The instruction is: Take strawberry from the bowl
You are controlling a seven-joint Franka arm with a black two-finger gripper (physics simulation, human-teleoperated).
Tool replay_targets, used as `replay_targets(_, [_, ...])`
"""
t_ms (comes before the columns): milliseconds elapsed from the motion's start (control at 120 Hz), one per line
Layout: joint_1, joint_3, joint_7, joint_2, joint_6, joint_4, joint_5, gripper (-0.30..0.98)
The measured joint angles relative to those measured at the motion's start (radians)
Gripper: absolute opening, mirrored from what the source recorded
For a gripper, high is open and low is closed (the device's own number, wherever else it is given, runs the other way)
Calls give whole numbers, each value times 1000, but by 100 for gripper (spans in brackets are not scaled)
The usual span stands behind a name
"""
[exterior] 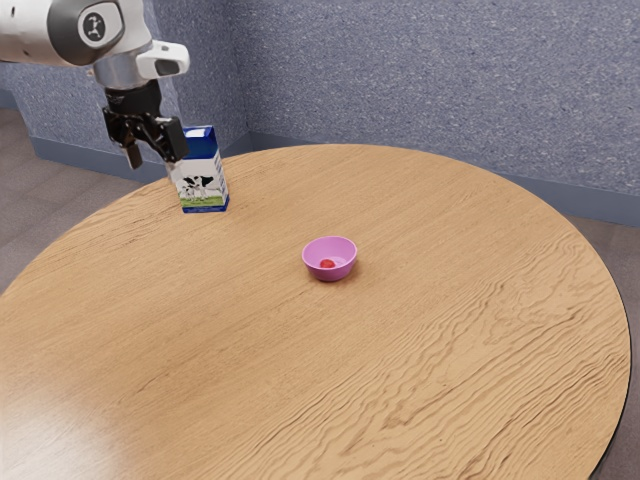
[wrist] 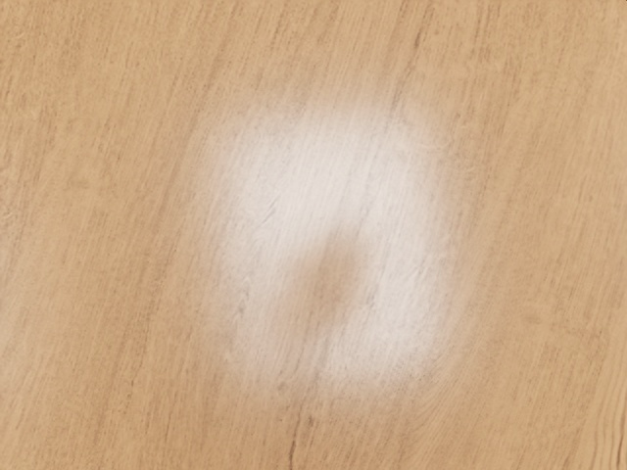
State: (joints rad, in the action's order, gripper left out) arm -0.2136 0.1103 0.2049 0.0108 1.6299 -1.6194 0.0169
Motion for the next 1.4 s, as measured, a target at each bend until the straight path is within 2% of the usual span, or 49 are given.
replay_targets(225, [18,7,9,25,3,23,-3,69])
replay_targets(425, [110,79,17,379,-18,422,24,68])
replay_targets(575, [117,89,14,518,-33,518,43,69])
replay_targets(683, [156,88,23,662,-38,657,68,69])
replay_targets(767, [167,86,31,725,-40,693,82,65])
replay_targets(875, [166,87,67,775,-6,733,118,44])
replay_targets(992, [166,92,108,859,39,787,132,31])
replay_targets(1092, [170,106,137,932,77,831,134,30])
replay_targets(1400, [158,123,205,1013,230,844,115,35])
